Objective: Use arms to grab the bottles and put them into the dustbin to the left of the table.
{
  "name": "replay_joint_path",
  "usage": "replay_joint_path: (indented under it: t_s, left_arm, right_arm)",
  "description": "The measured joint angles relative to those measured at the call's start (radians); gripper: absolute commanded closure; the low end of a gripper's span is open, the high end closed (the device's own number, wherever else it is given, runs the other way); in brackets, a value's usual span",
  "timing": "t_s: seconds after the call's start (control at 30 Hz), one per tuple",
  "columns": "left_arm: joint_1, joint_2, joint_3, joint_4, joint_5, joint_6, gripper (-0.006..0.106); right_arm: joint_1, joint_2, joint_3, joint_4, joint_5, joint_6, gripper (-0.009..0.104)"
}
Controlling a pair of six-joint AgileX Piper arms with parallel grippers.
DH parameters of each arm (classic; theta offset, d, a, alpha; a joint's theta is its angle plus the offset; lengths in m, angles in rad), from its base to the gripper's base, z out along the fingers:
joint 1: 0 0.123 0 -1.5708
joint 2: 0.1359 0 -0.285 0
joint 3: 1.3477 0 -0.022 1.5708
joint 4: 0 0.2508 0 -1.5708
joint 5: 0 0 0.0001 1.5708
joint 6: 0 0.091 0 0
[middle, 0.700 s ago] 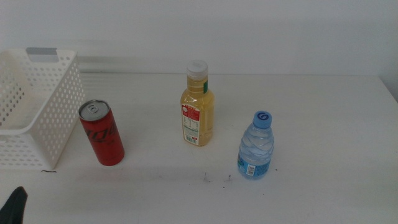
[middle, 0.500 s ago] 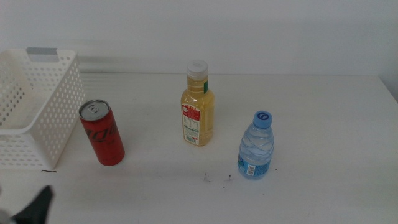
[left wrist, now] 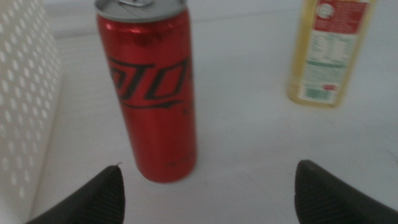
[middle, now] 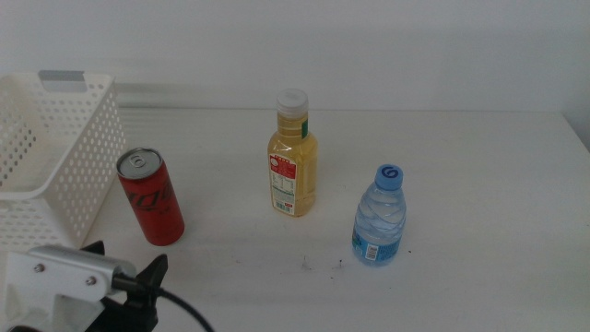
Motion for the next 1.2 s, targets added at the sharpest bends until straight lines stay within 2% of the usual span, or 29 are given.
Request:
replay_joint_path:
  t_s: [0.17,0.47,0.7,0.83,0.97,1.2]
  left_arm:
    - [0.0,0.17,0.0,-0.034,-0.208,0.0,0.007]
    - [0.0,0.194,-0.001,-0.044,-0.377,0.002,0.007]
    - [0.0,0.194,-0.001,-0.038,-0.392,-0.001,0.007]
    - [0.0,0.213,-0.001,-0.065,-0.385,-0.016,0.007]
    - [0.0,0.281,-0.018,-0.099,-0.379,-0.021,0.007]
    - [0.0,0.443,-0.089,-0.11,-0.39,-0.037,0.007]
  right_arm:
    - [0.0,0.0,0.0,0.0,0.0,0.0,0.004]
    - [0.0,0.0,0.0,0.0,0.0,0.0,0.004]
    - [0.0,0.0,0.0,0.0,0.0,0.0,0.004]
    - [0.0,0.0,0.0,0.0,0.0,0.0,0.004]
    - [0.0,0.0,0.0,0.0,0.0,0.0,0.004]
    - [0.0,0.0,0.0,0.0,0.0,0.0,0.004]
